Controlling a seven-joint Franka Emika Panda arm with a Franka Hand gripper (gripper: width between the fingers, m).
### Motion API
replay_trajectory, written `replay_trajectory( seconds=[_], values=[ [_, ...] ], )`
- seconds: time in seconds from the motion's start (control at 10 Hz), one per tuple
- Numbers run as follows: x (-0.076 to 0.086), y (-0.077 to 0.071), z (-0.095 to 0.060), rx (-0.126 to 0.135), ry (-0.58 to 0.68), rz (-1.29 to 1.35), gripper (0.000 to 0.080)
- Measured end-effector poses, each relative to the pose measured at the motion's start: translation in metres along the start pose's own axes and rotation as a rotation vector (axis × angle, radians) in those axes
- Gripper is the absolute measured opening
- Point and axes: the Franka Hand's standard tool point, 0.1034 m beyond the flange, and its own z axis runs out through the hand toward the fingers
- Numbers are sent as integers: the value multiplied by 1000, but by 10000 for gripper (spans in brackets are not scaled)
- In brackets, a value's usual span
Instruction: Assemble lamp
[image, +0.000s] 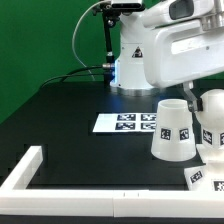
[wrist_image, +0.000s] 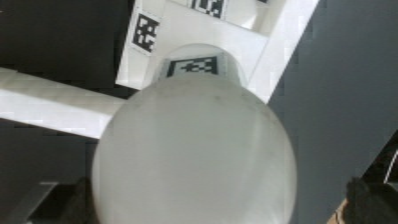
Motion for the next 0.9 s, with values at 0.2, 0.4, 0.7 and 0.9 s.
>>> replay_trajectory(
  seconds=[0.2,0.4,0.7,0.9],
  values=[
    [-1,-2,5,5,-2,0,698],
    [-1,0,7,8,-4,2,698],
    [-2,-1,10,11,-7,1,576],
    [-2,-1,10,11,-6,2,570]
  ],
)
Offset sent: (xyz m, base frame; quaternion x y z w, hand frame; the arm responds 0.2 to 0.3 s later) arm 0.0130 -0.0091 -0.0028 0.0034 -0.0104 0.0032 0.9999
